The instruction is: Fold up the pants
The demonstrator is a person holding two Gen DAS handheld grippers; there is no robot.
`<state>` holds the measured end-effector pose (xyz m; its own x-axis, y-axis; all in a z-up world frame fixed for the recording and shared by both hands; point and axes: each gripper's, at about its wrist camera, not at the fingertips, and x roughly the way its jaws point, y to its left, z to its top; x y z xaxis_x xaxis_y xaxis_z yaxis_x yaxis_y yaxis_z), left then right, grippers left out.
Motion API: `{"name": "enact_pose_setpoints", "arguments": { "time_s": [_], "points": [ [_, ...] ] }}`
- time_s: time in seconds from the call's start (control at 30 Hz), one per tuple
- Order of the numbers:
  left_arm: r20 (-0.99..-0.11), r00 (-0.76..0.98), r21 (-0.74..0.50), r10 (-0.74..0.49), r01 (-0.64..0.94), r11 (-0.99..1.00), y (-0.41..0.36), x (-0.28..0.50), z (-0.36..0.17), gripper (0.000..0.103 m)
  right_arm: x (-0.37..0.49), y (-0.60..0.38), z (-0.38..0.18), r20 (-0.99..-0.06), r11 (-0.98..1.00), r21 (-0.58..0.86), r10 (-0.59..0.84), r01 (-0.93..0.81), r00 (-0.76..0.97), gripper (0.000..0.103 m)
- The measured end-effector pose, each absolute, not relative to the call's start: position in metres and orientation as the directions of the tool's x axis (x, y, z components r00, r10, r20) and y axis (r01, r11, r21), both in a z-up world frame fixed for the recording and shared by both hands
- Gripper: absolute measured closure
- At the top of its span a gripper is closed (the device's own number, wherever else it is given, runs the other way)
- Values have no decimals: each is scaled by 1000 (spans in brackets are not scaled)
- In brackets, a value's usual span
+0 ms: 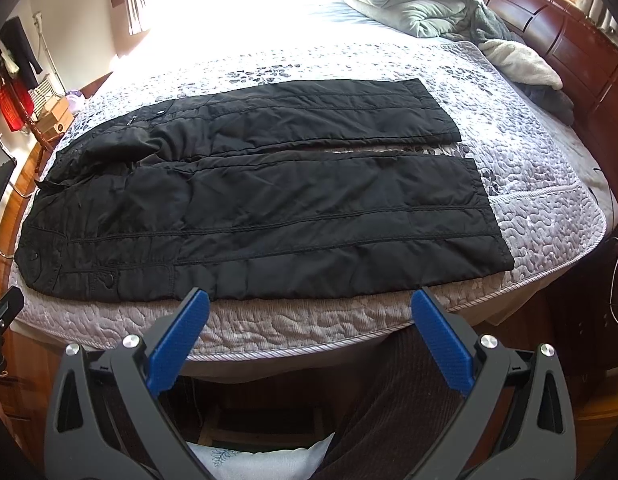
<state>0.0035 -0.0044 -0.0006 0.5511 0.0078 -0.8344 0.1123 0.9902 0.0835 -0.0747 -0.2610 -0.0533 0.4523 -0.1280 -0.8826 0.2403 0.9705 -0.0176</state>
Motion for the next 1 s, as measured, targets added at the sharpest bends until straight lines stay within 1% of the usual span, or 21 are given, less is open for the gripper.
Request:
{"name": "enact_pose_setpoints", "arguments": {
  "time_s": [1.0],
  "points": [
    [-848, 530, 83, 14, 107, 991, -5, 10, -8, 3, -68, -262, -62, -891, 969, -19, -128, 248, 435, 2]
  ]
}}
